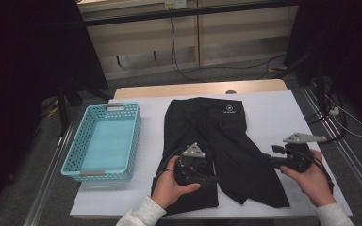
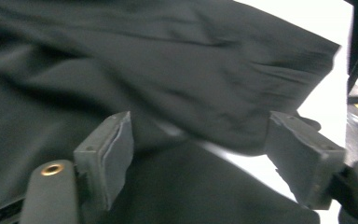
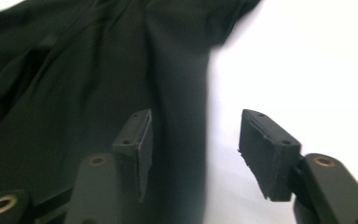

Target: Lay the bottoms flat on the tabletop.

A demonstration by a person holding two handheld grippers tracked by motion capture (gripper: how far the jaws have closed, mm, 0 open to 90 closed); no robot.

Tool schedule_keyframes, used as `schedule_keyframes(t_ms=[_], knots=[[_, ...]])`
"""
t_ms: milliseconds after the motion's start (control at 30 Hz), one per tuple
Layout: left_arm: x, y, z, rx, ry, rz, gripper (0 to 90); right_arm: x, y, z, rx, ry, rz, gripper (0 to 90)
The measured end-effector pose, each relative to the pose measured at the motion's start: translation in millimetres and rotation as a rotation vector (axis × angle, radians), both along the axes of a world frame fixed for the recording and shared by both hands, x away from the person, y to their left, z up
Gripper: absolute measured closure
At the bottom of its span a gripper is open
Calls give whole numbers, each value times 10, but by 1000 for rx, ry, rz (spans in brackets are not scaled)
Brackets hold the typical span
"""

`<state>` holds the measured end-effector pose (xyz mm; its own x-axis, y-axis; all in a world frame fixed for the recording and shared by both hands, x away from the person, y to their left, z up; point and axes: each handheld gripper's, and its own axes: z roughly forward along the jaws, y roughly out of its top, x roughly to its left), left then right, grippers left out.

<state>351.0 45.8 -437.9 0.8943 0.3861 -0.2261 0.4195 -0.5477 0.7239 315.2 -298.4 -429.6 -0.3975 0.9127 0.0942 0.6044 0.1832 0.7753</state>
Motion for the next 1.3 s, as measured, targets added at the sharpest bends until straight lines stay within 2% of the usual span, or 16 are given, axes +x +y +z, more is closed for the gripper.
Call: schedule_keyframes(t_ms=[67, 167, 233, 300, 333, 400, 433, 533, 633, 700, 833, 967, 1033, 1167, 1300], knots=[[22, 94, 23, -2, -12, 26, 209, 146, 26, 0, -3, 1, -16, 361], [57, 215, 41, 2, -30, 59, 195, 321, 66, -13, 5, 1, -19, 331], [83, 281, 46, 12, -32, 84, 185, 417, 91, -28, -15, -6, -31, 307], [106, 324, 42, 15, -36, 104, 183, 503, 101, -52, -1, 3, -50, 291], [115, 341, 44, 20, -38, 106, 180, 545, 101, -69, 10, 15, -58, 286], [129, 371, 38, 15, -38, 111, 178, 629, 108, -94, -17, 38, -73, 242], [138, 389, 32, 14, -37, 118, 177, 667, 110, -105, -35, 34, -80, 233], [162, 438, 38, 24, -41, 136, 172, 771, 121, -115, -26, 44, -112, 212], [181, 449, 45, 6, -41, 139, 171, 875, 133, -114, -19, 38, -128, 208], [195, 473, 39, 17, -47, 143, 171, 948, 127, -121, 9, 49, -140, 246], [230, 519, 32, 31, -48, 169, 164, 1073, 131, -137, 10, 47, -161, 273], [256, 535, 37, 34, -55, 178, 153, 1146, 114, -171, 93, 57, -201, 359], [263, 553, 43, 31, -54, 186, 152, 1185, 105, -188, 114, 53, -212, 423], [263, 577, 65, 28, -60, 197, 152, 1278, 120, -210, 99, 61, -212, 479], [268, 591, 71, 32, -62, 202, 153, 1383, 168, -225, 108, 68, -204, 547]])
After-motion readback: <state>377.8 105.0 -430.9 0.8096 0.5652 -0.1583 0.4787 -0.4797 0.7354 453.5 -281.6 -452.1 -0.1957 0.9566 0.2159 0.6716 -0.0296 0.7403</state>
